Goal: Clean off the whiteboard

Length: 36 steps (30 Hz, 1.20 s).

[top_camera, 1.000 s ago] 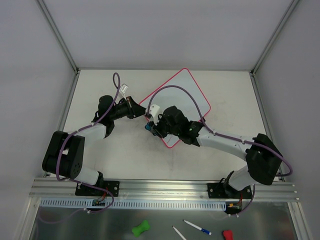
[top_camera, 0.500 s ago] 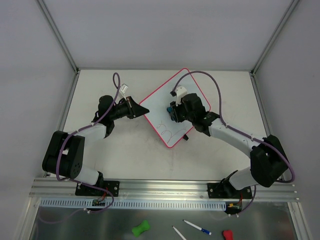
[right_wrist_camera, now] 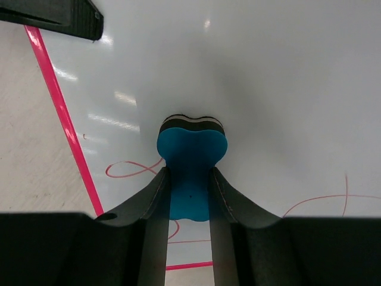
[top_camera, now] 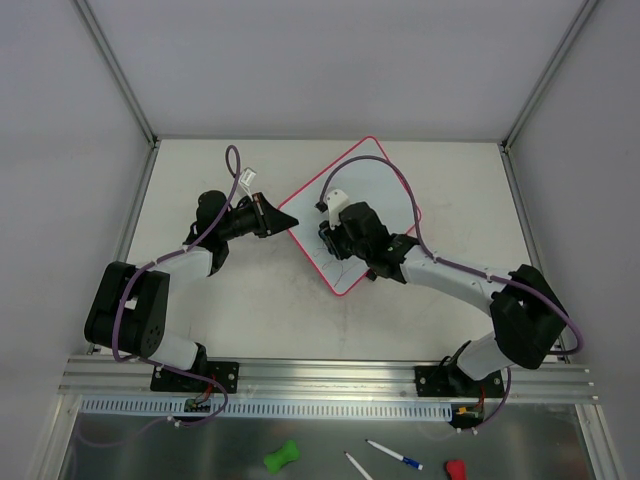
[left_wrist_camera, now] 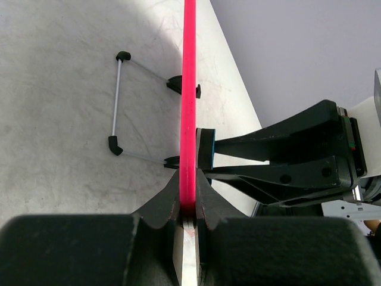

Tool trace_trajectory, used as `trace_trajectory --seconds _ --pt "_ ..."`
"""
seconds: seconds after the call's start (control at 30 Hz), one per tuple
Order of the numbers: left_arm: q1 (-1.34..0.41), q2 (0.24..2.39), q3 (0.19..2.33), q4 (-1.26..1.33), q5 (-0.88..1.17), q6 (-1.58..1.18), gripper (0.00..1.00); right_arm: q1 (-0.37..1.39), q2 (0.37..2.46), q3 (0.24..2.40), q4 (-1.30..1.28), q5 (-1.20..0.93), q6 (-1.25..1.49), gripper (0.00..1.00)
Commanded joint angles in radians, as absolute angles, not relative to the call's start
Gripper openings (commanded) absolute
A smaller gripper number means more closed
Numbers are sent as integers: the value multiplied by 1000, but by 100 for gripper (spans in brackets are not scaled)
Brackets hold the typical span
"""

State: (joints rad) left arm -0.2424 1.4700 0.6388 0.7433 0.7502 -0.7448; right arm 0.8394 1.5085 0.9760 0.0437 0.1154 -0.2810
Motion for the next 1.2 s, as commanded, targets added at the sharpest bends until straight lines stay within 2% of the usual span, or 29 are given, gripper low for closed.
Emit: trace_trajectory --seconds 0.0,0.23,0.83,0.97,1.1,1.17 --pt "-259 1476 640 765 784 -703 0 867 1528 991 81 140 -304 0" --pt "-259 1482 643 764 784 -706 0 957 1485 884 212 104 -377 0" --pt "-261 1483 641 764 784 -706 0 1009 1526 917 196 120 -434 0" --pt "-259 1482 640 764 784 -707 0 1014 1574 979 124 250 -414 0" --pt "-259 1482 638 764 785 -707 0 1011 1634 1023 75 484 -371 0" --pt "-259 1480 638 764 784 -707 0 997 1644 1019 72 512 -350 0"
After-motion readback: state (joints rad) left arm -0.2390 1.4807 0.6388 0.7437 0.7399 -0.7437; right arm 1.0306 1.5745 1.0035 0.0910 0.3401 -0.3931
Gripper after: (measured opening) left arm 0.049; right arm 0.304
